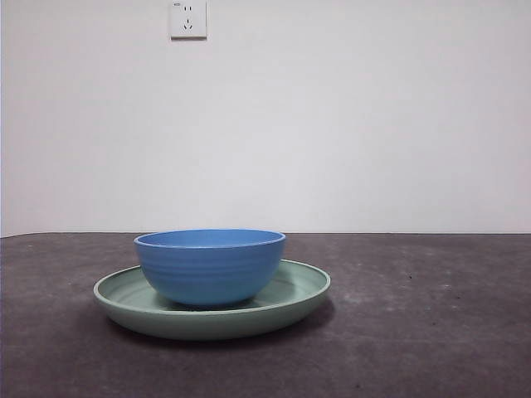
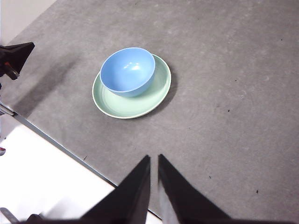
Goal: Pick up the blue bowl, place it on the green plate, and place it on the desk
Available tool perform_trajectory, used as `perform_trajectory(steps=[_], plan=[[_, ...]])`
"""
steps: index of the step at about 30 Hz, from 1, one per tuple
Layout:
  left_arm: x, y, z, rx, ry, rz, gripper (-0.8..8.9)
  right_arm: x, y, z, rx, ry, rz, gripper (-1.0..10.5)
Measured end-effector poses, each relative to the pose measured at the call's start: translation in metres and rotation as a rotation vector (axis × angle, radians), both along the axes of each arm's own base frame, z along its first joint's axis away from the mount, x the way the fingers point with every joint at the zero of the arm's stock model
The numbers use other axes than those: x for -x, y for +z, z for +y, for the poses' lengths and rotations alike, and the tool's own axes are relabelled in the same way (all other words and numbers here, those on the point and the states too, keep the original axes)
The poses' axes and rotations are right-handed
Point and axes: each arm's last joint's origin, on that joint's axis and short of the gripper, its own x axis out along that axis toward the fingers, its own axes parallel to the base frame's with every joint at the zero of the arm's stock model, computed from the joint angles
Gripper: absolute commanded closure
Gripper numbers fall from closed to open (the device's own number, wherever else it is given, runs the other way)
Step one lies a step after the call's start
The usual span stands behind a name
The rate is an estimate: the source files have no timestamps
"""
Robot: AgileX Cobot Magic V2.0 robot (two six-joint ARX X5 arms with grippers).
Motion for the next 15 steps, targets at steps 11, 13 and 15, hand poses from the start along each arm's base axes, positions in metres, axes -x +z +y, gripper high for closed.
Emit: perform_trajectory(steps=[11,13,15], plan=[[0.0000,0.0000,0.0000,0.000,0.000,0.000,8.07,0.0000,0.0000,0.0000,0.000,0.000,0.000,9.2],[0.0000,0.0000,0.0000,0.000,0.000,0.000,8.07,0.0000,0.0000,0.0000,0.000,0.000,0.000,9.2],[0.0000,0.0000,0.0000,0.000,0.000,0.000,8.07,-0.0015,-0.0054,0.0009,0.004,-0.002,0.009,9.2]])
